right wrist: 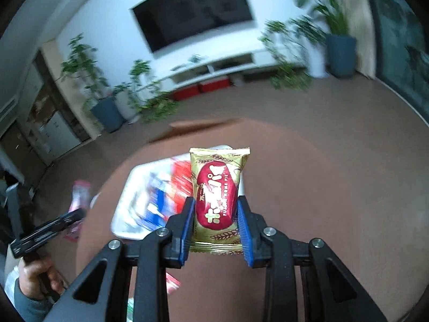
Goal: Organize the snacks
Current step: 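Carry the pink packet and gold bar over the white tray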
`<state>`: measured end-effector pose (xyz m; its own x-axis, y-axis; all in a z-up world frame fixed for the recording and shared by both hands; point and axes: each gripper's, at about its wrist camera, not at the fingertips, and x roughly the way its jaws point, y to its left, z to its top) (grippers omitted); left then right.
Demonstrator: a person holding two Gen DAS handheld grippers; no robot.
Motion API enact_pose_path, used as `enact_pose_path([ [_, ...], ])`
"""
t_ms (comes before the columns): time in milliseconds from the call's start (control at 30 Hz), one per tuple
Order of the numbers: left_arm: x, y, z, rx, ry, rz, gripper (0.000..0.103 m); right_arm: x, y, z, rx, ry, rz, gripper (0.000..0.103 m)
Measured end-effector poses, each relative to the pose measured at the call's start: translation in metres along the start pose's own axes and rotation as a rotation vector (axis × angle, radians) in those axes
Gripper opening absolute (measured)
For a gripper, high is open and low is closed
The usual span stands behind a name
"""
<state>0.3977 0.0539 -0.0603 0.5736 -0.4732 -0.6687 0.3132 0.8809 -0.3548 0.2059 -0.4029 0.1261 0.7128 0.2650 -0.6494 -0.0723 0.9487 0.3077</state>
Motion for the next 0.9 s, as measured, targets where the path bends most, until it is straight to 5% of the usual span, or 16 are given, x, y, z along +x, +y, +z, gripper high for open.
enact_pose_path([
  [267,0.065,-0.008,0.031,0.024,0.081,0.024,0.026,0.074,0.076,0.029,-0.111,0.088,0.055,0.033],
  [533,0.115,-0.003,0.017,0.011,0.131,0.026,0.026,0.137,0.087,0.012,-0.138,0.200,0.031,0.033],
  [900,0.140,0.010,0.019,-0.016,0.127,0.026,0.027,0.167,0.086,0.004,-0.158,0.255,-0.014,0.033],
])
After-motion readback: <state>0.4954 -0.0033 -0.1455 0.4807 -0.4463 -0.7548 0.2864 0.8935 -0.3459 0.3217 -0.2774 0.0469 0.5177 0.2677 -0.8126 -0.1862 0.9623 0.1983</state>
